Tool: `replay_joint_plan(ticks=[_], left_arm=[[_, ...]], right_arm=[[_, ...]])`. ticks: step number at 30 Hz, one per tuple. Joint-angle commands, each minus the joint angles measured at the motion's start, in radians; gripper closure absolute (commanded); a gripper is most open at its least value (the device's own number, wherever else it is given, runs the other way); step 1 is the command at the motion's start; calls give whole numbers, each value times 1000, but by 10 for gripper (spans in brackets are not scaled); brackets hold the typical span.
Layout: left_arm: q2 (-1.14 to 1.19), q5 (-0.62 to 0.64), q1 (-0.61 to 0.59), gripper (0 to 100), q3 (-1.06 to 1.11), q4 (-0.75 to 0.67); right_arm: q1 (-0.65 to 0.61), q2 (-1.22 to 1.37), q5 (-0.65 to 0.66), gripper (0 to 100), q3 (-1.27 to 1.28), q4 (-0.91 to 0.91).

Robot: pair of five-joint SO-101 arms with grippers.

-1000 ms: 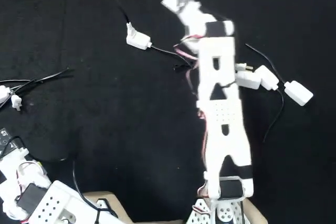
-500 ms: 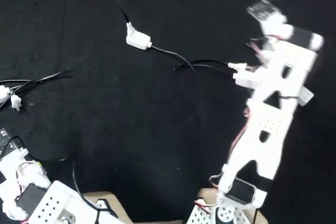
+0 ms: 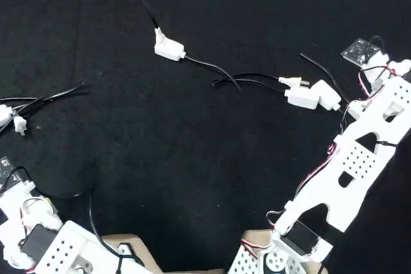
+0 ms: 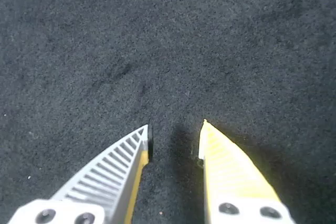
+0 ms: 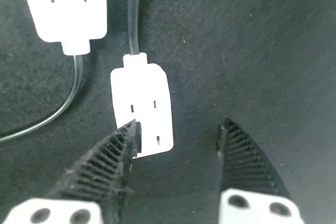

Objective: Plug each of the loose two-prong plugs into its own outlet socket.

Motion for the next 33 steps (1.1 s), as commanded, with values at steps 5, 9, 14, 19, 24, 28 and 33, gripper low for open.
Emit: replay_joint_plan(ticks=[5,9,14,19,24,28,33], left_arm=[[-9,-5,10,833,16,5],[-9,-5,10,833,16,5],[-9,-5,10,833,16,5],[-9,-5,10,833,16,5],[-9,-5,10,833,16,5],[-9,-5,8,833,16,5],[-9,-5,8,833,16,5]], right_arm=[[-55,-16,34,770,1,28],[-77,-16,32,770,12,28],[-92,-10,32,770,79,28],[-84,-7,32,770,108,25],[-81,33,35,772,104,25],[-81,50,37,884,104,21],[-81,47,37,972,84,20]])
